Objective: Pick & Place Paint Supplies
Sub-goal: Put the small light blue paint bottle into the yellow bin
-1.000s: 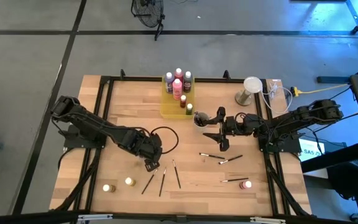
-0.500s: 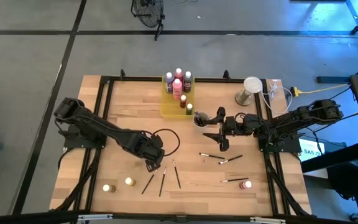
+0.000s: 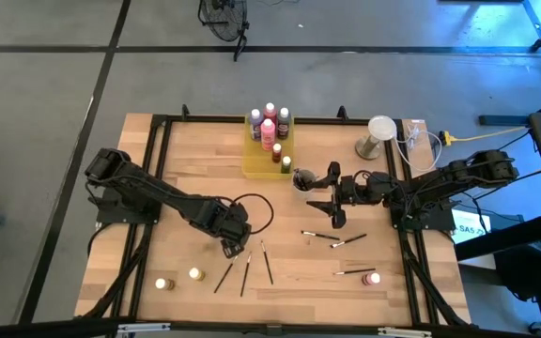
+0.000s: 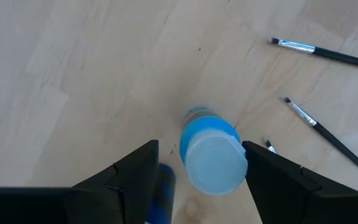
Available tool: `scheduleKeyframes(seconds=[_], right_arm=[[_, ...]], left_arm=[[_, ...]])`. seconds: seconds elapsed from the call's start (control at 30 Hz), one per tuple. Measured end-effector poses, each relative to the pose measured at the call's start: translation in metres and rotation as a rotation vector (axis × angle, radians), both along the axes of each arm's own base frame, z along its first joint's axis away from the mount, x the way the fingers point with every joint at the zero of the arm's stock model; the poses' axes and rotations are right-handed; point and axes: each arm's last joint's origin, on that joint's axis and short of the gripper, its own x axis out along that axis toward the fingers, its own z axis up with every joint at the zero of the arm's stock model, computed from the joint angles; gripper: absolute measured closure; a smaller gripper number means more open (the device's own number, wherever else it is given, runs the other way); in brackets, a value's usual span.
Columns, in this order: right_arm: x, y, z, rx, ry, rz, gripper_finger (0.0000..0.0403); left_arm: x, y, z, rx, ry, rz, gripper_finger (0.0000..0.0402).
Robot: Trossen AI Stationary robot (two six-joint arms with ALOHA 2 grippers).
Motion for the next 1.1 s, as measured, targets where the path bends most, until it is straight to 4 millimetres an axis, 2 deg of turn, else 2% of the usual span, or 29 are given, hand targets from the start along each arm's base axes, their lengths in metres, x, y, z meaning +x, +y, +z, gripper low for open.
scheduleKeyframes(seconds=[0.3,0.83,1.1], right_arm=[[0.0,0.0,-0.0008,-0.001,0.008,0.0,0.016],[0.0001,0.0,-0.0017,-0.002,0.017,0.0,0.016],[0.0001,0.0,-0.0019,-0.002,0.02,0.0,0.016]], left_arm=[[0.0001,-0.0004,-0.0005,-0.012,0.004,0.008,0.0182],[0.0008,0.0,-0.0018,0.008,0.002,0.01,0.0259],[0.0008,0.0,-0.0013,0.009,-0.001,0.01,0.0279]])
